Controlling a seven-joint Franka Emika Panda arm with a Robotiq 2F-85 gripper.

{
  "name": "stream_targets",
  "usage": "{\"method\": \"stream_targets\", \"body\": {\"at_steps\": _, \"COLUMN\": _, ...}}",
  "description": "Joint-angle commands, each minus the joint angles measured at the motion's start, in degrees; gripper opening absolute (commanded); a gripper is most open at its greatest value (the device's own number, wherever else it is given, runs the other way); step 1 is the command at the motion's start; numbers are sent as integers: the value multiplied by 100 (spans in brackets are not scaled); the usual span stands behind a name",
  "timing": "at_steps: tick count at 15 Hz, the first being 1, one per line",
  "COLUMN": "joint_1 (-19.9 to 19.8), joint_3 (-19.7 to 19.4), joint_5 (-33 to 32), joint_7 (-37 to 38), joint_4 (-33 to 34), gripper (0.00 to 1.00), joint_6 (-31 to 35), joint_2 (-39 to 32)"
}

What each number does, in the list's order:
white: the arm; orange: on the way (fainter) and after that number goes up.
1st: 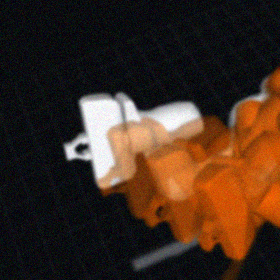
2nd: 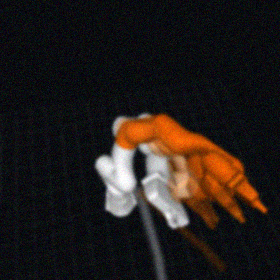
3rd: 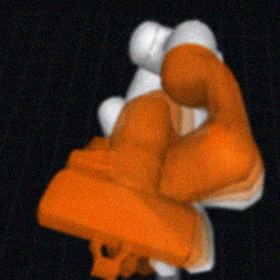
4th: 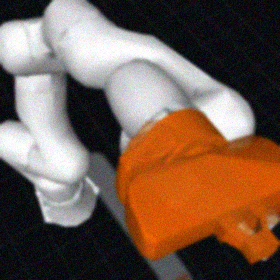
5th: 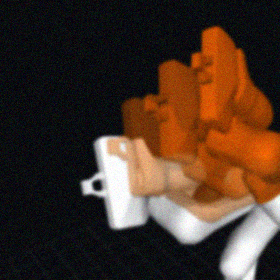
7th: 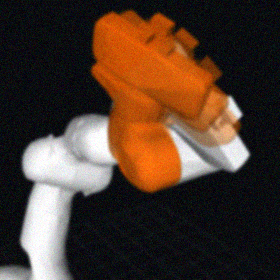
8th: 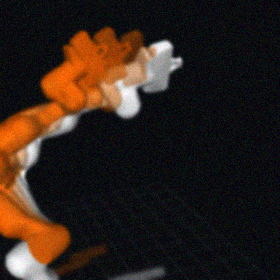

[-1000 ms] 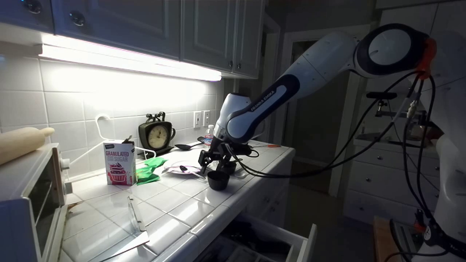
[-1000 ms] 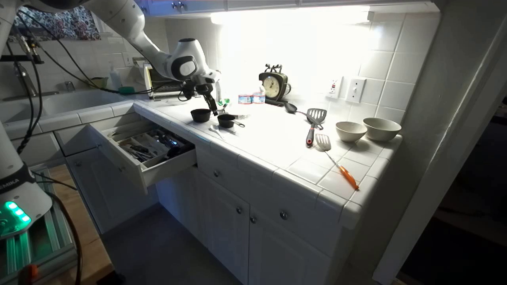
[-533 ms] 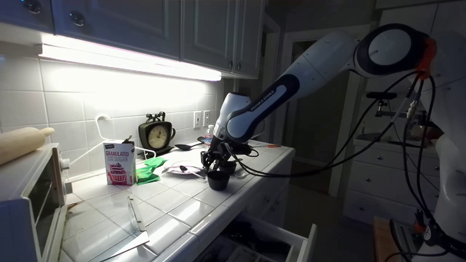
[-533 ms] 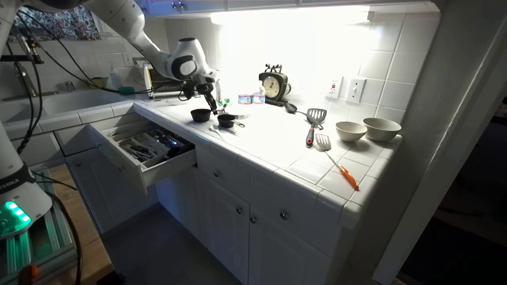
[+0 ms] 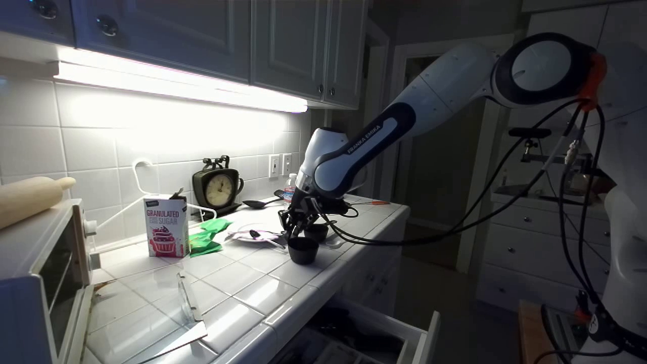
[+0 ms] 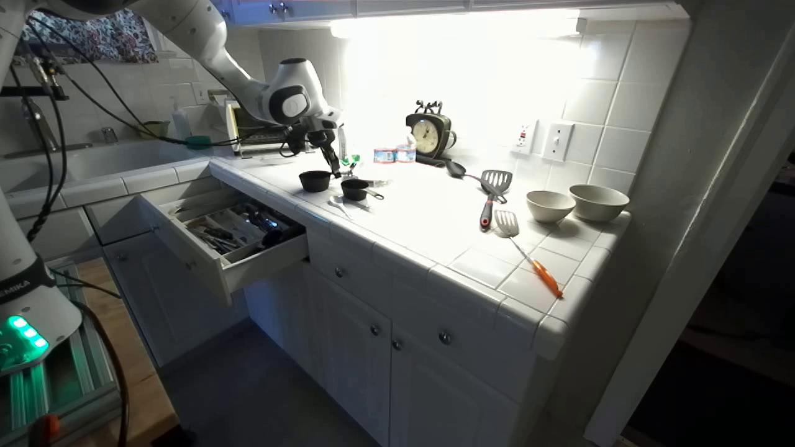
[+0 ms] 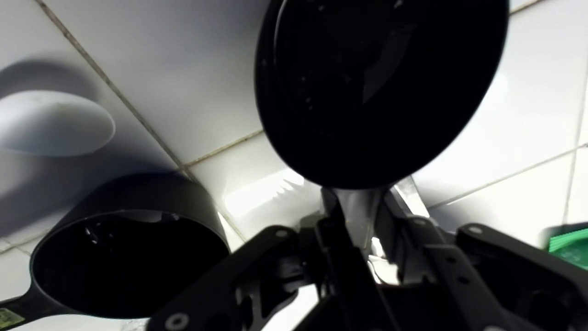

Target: Put the left back pot in the right black pot

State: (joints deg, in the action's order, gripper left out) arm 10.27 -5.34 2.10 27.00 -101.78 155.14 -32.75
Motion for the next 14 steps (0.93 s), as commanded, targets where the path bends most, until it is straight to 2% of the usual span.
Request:
{"method": "stream_targets", "body": {"at_steps": 1, "joint_1": 119, "joint_3": -125, "joint_5": -27, "joint_7": 209, "joint_4": 144, "gripper": 6, "joint_6": -2, "joint_2": -124}}
{"method": "stream_targets", "body": {"at_steps": 14, "joint_1": 221, "joint_3": -283, "joint_5": 35, "joint_7": 945, "joint_4": 47, "gripper": 6, "joint_6": -202, "joint_2": 53}}
